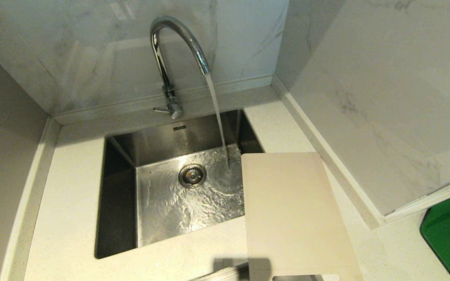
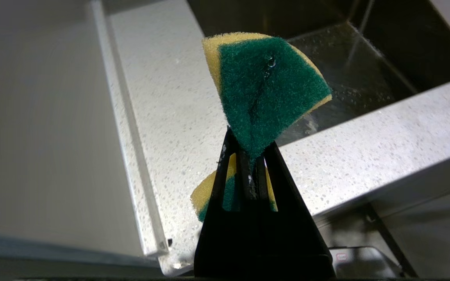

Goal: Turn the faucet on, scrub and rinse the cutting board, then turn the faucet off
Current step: Pick up the cutting board

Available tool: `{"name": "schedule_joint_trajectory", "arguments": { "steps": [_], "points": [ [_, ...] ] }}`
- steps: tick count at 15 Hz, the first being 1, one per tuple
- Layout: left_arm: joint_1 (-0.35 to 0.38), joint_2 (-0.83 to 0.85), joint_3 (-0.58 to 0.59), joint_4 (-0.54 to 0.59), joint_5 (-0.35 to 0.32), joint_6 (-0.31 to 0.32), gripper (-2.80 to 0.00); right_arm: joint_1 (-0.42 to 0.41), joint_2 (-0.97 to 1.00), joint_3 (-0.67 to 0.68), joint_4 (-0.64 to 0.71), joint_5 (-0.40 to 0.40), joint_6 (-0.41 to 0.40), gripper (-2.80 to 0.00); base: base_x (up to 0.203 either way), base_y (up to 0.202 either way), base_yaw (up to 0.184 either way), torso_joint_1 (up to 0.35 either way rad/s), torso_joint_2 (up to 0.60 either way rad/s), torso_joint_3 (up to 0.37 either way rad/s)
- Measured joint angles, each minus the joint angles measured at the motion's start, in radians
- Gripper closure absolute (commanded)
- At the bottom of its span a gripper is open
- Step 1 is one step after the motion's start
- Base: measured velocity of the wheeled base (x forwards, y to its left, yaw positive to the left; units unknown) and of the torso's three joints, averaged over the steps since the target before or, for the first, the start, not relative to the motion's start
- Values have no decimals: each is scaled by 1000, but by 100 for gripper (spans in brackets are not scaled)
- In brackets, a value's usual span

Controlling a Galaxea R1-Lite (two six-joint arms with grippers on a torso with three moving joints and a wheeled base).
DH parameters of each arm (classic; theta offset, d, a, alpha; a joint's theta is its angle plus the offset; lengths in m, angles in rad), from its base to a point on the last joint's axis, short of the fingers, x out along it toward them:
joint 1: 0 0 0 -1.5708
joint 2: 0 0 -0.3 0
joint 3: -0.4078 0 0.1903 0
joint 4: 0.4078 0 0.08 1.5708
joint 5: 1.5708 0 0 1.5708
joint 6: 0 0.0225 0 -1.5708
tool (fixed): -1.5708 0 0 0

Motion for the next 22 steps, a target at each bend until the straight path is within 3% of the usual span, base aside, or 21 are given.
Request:
{"name": "schedule_joint_trajectory", "arguments": {
  "steps": [2,4,9,12,15,19,20,22],
  "points": [
    [0,-1,7,9,50,-68,0,0,0,-2,-8,0,-16,0,0,0,0,0,0,0],
    [0,-2,9,11,55,-77,0,0,8,-67,2,0,-15,0,0,0,0,0,0,0],
    [0,-2,10,11,54,-71,0,0,218,-412,81,22,-27,0,0,0,0,0,0,0],
    [0,-2,10,11,54,-71,0,-3,438,-648,157,-6,-134,0,0,0,0,0,0,0],
    [0,-2,10,11,53,-71,0,-4,631,-791,210,-10,-255,0,0,0,0,0,0,0],
    [0,-2,10,11,54,-71,0,-2,839,-921,220,78,-286,0,0,0,0,0,0,0],
    [0,-2,10,11,54,-71,0,0,882,-939,223,111,-291,-280,0,0,0,0,0,0],
    [0,-2,10,12,54,-71,0,35,948,-954,255,148,-300,-280,0,0,0,0,0,0]
  ]
}}
